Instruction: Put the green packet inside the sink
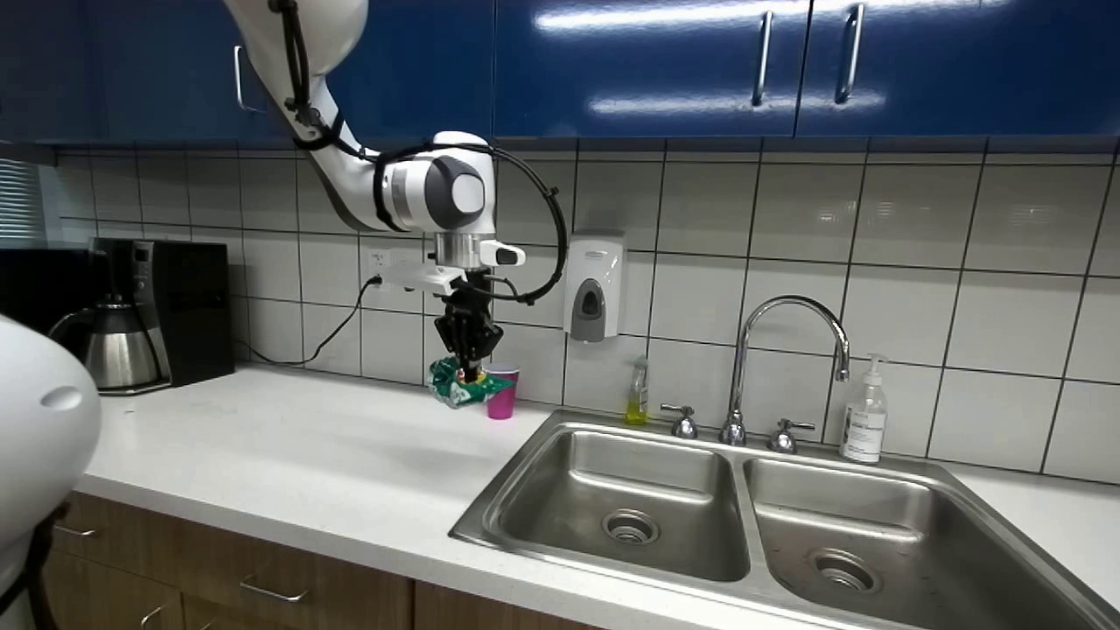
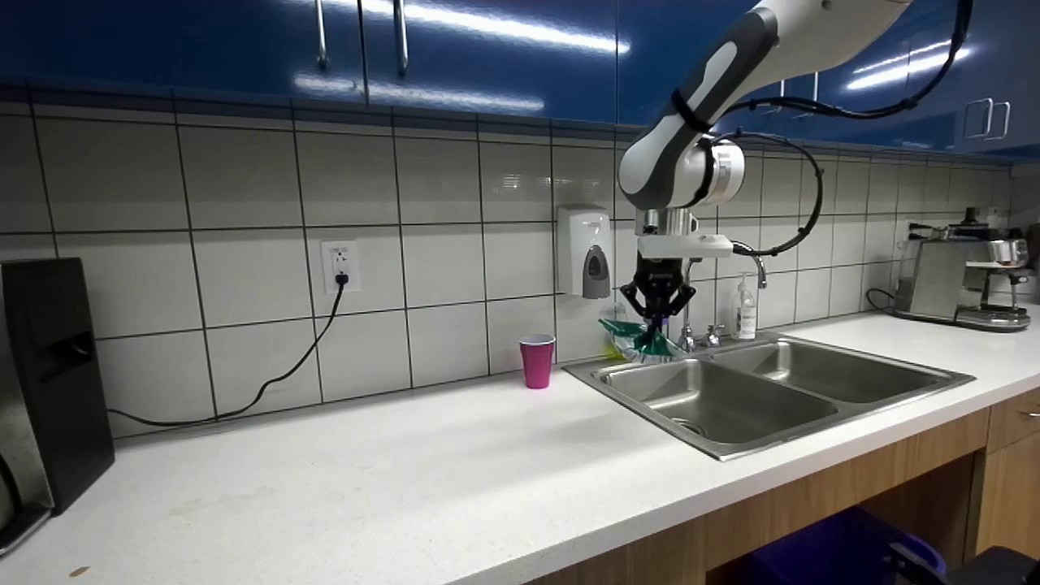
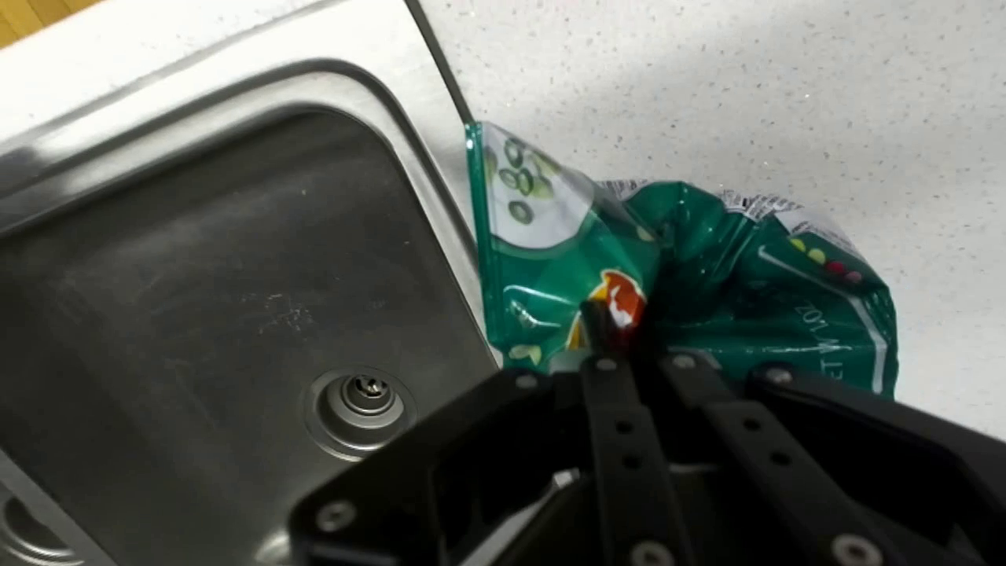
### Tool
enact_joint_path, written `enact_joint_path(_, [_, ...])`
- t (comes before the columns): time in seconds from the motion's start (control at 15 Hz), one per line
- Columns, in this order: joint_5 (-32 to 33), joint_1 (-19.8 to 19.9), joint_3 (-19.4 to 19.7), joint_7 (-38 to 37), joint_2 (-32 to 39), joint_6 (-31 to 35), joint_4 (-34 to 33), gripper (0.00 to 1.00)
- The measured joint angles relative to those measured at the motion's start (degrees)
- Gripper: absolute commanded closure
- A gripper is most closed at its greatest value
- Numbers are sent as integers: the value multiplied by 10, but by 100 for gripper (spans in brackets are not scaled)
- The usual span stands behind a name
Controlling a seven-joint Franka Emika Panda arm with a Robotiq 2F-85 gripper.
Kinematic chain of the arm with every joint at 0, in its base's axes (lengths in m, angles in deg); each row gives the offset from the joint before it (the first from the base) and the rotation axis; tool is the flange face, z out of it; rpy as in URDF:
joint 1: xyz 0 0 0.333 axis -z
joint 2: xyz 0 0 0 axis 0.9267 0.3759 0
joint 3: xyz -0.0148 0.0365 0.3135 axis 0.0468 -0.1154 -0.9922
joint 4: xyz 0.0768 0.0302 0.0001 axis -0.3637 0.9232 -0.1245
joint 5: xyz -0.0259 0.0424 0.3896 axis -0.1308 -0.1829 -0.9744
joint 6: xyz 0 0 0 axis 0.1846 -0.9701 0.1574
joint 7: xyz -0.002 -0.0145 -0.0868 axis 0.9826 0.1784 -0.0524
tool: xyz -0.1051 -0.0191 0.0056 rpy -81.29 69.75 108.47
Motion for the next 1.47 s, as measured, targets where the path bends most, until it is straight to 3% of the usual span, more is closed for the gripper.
enact_joint_path(0.53, [13,25,18,-12,19,28,34,99])
enact_joint_path(1.07, [13,34,44,-17,80,94,30,99])
enact_joint_path(1.47, [13,37,54,-18,99,104,24,96])
